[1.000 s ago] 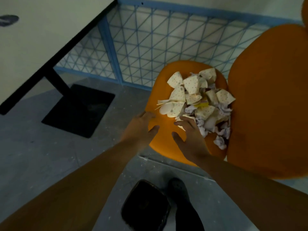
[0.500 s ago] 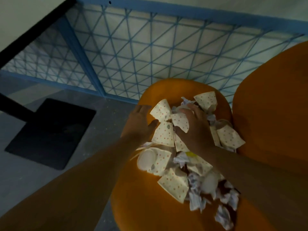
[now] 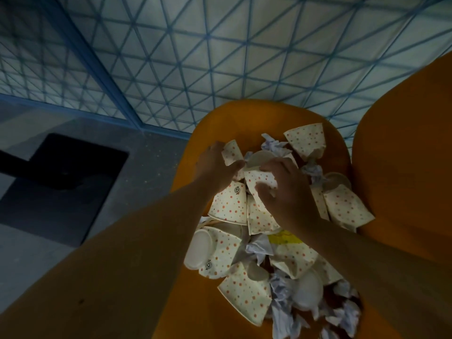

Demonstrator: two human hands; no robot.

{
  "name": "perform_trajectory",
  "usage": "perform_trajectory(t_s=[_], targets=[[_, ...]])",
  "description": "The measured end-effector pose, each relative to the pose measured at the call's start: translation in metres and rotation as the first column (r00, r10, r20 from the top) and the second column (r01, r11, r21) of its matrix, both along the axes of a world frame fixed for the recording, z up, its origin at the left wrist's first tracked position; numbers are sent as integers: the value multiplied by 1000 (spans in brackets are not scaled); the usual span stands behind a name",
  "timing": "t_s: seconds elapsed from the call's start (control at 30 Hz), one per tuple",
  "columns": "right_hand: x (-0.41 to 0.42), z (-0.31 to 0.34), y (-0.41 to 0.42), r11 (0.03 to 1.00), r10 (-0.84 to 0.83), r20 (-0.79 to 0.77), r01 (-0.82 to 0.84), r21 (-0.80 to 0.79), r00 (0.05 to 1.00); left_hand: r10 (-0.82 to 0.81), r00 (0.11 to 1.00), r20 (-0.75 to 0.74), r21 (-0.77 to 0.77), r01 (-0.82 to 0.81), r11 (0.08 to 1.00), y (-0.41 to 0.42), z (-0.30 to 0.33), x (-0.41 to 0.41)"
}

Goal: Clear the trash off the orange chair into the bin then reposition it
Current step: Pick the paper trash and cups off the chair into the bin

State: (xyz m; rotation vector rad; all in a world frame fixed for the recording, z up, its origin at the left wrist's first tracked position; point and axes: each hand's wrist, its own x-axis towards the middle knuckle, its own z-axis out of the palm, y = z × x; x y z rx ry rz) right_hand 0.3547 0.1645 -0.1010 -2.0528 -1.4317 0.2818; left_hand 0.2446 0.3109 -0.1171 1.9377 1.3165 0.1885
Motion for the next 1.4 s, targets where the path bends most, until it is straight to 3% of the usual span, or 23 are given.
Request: perform_trajectory(t_s=[0.13, 0.4, 0.57, 0.77, 1.0, 1.3, 1.4], targets=[[-4, 7, -5, 998, 4, -27, -3, 63, 1000, -55, 998, 44, 67, 52, 996, -7, 15, -10], [-50, 51, -27, 982, -83, -63, 93, 164, 995, -66, 989, 129, 379, 13, 925, -39, 76, -73], [-106, 83, -59, 963, -69, -25, 73, 260, 997, -72, 993, 92, 589, 4, 808, -88, 121, -147], [-205, 120, -140, 958, 62, -13, -56, 280, 998, -86, 996, 19, 533, 63, 844, -176, 163, -259], [-311, 116, -229, 962, 171, -75, -150, 229, 982, -38, 993, 116, 381, -9, 925, -276, 160, -363], [-395, -3, -303, 978, 203, -273, -208, 11, 940, 133, 988, 75, 189, -145, 971, -357, 66, -433], [-410, -56, -319, 971, 206, -277, -232, -64, 938, 148, 989, 22, 203, -149, 968, -373, 28, -442]])
